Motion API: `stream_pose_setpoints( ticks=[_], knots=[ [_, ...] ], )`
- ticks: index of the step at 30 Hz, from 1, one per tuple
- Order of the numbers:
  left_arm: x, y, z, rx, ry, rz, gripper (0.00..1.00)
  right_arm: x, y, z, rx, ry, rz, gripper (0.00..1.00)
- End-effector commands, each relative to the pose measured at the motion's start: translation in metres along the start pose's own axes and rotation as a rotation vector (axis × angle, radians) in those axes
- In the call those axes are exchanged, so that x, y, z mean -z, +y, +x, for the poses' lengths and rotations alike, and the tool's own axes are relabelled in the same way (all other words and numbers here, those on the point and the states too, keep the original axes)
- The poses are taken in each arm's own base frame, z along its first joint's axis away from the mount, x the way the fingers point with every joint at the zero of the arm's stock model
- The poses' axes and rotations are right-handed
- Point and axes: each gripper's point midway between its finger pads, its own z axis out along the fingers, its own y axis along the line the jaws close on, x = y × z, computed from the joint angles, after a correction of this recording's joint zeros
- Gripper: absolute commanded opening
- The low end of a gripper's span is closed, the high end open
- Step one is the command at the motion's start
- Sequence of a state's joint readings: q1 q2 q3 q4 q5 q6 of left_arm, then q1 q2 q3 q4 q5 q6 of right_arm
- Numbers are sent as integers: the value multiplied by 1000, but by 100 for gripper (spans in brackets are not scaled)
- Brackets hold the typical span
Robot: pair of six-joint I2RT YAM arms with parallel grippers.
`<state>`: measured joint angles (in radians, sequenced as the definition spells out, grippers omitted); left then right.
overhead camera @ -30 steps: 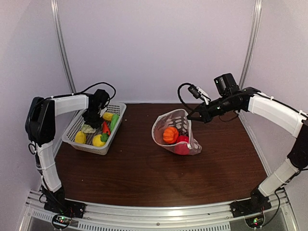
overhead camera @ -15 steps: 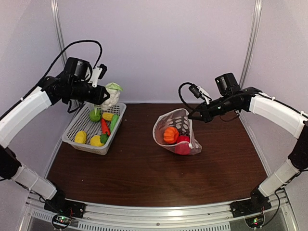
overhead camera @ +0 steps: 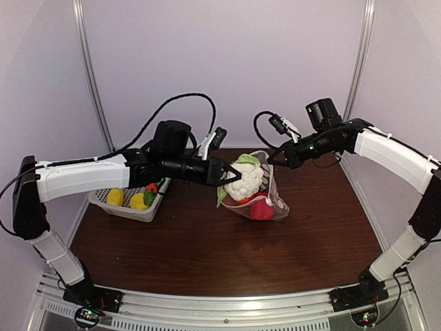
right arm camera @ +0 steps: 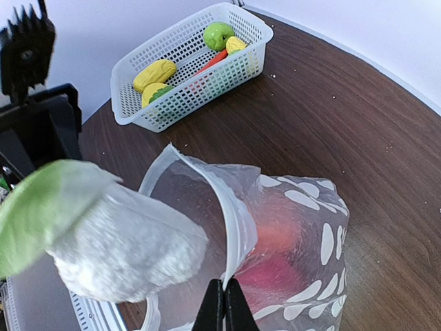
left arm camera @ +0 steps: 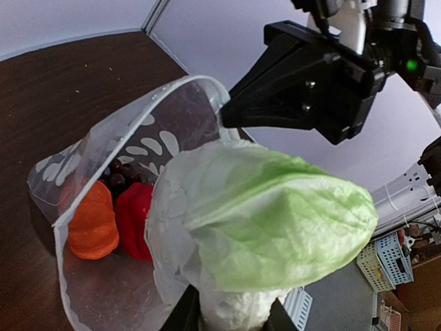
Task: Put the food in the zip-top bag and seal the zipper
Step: Place the fake vegetable in the zipper food storage bag.
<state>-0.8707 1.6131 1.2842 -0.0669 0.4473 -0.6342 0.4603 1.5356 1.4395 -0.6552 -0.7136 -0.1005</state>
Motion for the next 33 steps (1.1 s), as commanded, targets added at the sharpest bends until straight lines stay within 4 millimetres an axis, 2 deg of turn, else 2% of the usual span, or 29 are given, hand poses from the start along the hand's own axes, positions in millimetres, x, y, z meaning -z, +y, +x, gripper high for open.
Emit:
stream_pose_setpoints(
  ticks=[1,5,14,15,18,21,22,26,29,31,33],
  knots=[
    [-24,-8,-19,52,-58,56,14,6,3,-10,2,-22,-1,0],
    [-50,21,-8,124,-22,-31,11,8,14,-7,20,-22,-54,0],
    [-109,47,-18,180,-15,-39,10,-4,48,12,83,55,-176,0],
    [-118,54,-14,200,-7,-48,10,-3,53,11,86,54,-197,0],
    [-140,58,-7,252,9,-13,11,-2,59,4,90,32,-233,0],
    [-159,60,11,291,52,0,11,-2,56,-1,100,14,-212,0],
    [-162,60,15,297,61,7,14,-2,54,-1,102,14,-206,0],
    [-163,41,15,296,79,74,36,-6,44,1,98,19,-168,0],
    [-152,31,8,298,76,83,56,0,35,-6,91,-2,-141,0],
    [-142,22,2,288,65,94,64,8,34,-15,95,-18,-134,0],
    [-132,10,-6,274,51,124,67,21,27,-26,105,-43,-108,0]
  ],
)
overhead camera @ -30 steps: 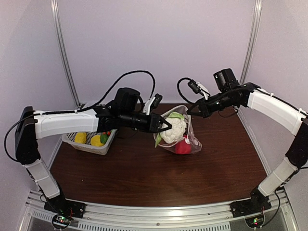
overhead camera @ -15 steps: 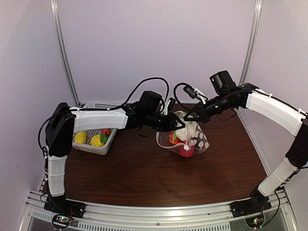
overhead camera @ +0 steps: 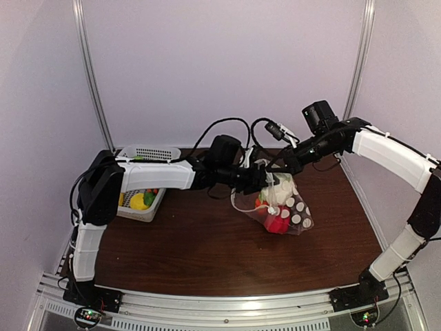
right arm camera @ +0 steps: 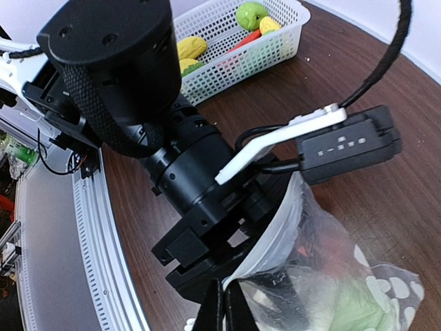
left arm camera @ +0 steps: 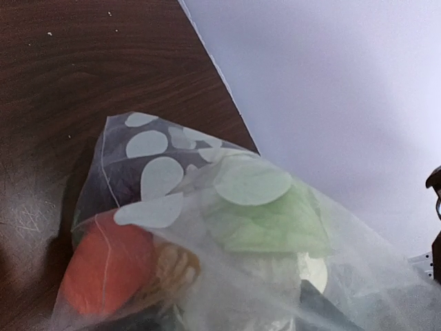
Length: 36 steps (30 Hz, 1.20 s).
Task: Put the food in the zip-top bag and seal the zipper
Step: Place the fake vegetable in the zipper food storage bag, then pick up the fake fruit from the bin.
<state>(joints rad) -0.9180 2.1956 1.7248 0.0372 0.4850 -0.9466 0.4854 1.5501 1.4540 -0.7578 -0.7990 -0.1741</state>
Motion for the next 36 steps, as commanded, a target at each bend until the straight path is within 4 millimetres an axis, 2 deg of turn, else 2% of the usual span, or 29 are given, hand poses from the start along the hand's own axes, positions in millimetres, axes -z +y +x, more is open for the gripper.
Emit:
stream_pose_setpoints(
  ticks=[1,3,4,5,8,12,14,16,17,19,21,24,27,28,31,34,36],
  knots=[
    [25,-50,-8,-55,-22,102,68,35,3,-46,92,-126,24,0],
    [40,-73,-14,-90,-43,151,72,47,0,-52,96,-147,44,0],
    [45,-81,-16,-103,-51,172,86,52,-3,-54,95,-156,57,0],
    [52,-90,-18,-116,-60,191,96,55,-5,-53,93,-157,70,0],
    [73,-112,-27,-178,-80,193,98,58,-16,-46,82,-144,98,0],
    [109,-136,-41,-299,-131,122,98,51,-44,-33,17,-125,171,0],
    [128,-140,-45,-342,-147,70,98,47,-55,-30,-13,-117,196,0],
    [148,-136,-48,-382,-163,12,98,52,-62,-35,-27,-134,205,0],
    [158,-128,-50,-391,-170,-33,98,58,-64,-41,-27,-151,214,0],
    [182,-93,-55,-376,-182,-187,98,67,-68,-49,-16,-175,247,0],
    [212,-41,-60,-326,-185,-387,94,71,-73,-51,-7,-184,288,0],
    [277,40,-66,-295,-216,-751,88,59,-80,-35,-27,-135,319,0],
    [336,102,-62,-271,-197,-1016,89,49,-73,-24,-40,-98,251,0],
    [348,119,-57,-248,-172,-1073,89,48,-71,-23,-41,-102,243,0],
    [372,161,-37,-176,-75,-1183,93,48,-69,-23,-42,-114,242,0],
    [375,195,-12,-101,42,-1214,95,46,-68,-20,-41,-106,238,0],
    [373,209,4,-61,100,-1231,95,45,-67,-16,-45,-99,234,0]
  ],
)
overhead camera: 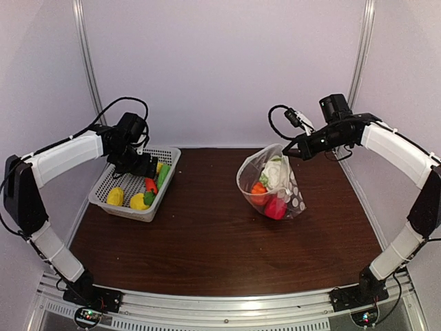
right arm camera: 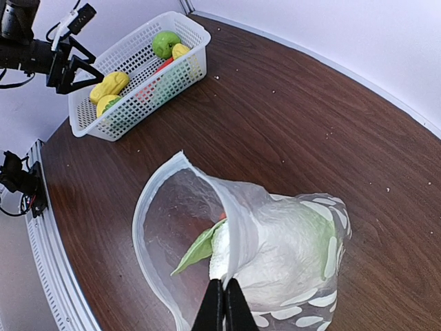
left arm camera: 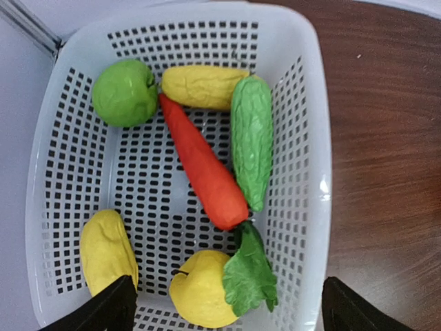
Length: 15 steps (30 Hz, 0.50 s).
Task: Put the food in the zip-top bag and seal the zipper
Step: Pick up the fake fruit from the bin.
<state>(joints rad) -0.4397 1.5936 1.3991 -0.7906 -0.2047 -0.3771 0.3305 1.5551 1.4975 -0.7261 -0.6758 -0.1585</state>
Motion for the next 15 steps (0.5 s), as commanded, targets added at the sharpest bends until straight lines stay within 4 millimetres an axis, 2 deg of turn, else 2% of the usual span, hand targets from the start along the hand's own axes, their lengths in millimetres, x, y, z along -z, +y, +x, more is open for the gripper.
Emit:
stream_pose_setpoints(
  ticks=[1,3,5,9,12,15],
  knots=[
    [-25,18,50,-64,185,-76,96,2,7,1,19,-17,-13,0],
    [-32,22,68,-69,226,-92,96,2,9,2,21,-16,-16,0],
    [-33,35,76,-58,239,-148,96,3,9,3,20,-17,-16,0],
    [-32,83,80,36,237,-311,94,1,11,6,16,-22,-31,0],
    [-34,102,75,69,232,-381,92,-1,12,7,13,-18,-40,0],
    [-42,114,71,62,245,-452,85,-2,13,7,12,-19,-47,0]
  ],
)
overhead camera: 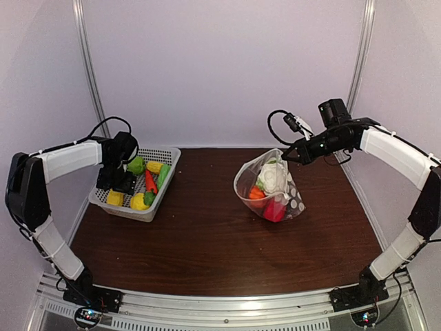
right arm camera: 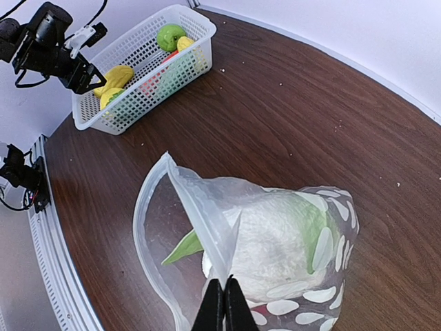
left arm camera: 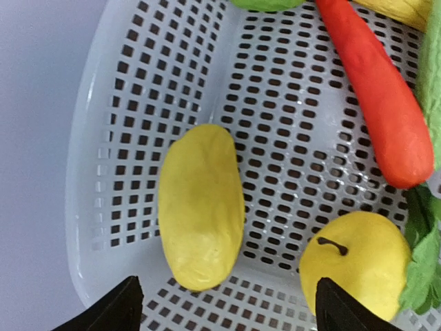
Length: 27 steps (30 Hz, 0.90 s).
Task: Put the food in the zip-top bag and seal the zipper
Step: Pick up the fake fruit from the bin.
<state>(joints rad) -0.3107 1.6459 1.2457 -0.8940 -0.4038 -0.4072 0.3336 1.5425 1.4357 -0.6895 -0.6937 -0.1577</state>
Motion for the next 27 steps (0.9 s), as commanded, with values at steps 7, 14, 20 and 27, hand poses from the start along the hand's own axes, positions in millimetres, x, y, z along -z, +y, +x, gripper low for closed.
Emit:
stream_pose_setpoints(
  ticks=[7,14,20,27],
  knots=[
    [-43,14,-4,19,73,-149,79,7,14,-4,22,-35,-30,0],
    [-75,28,10,35,147,-202,74,11,18,-3,27,-42,-34,0],
    [-84,23,5,35,159,-166,47,12,20,-5,29,-52,-42,0],
    [6,15,-28,47,-16,-36,33,15,19,-2,31,-52,-26,0]
  ],
)
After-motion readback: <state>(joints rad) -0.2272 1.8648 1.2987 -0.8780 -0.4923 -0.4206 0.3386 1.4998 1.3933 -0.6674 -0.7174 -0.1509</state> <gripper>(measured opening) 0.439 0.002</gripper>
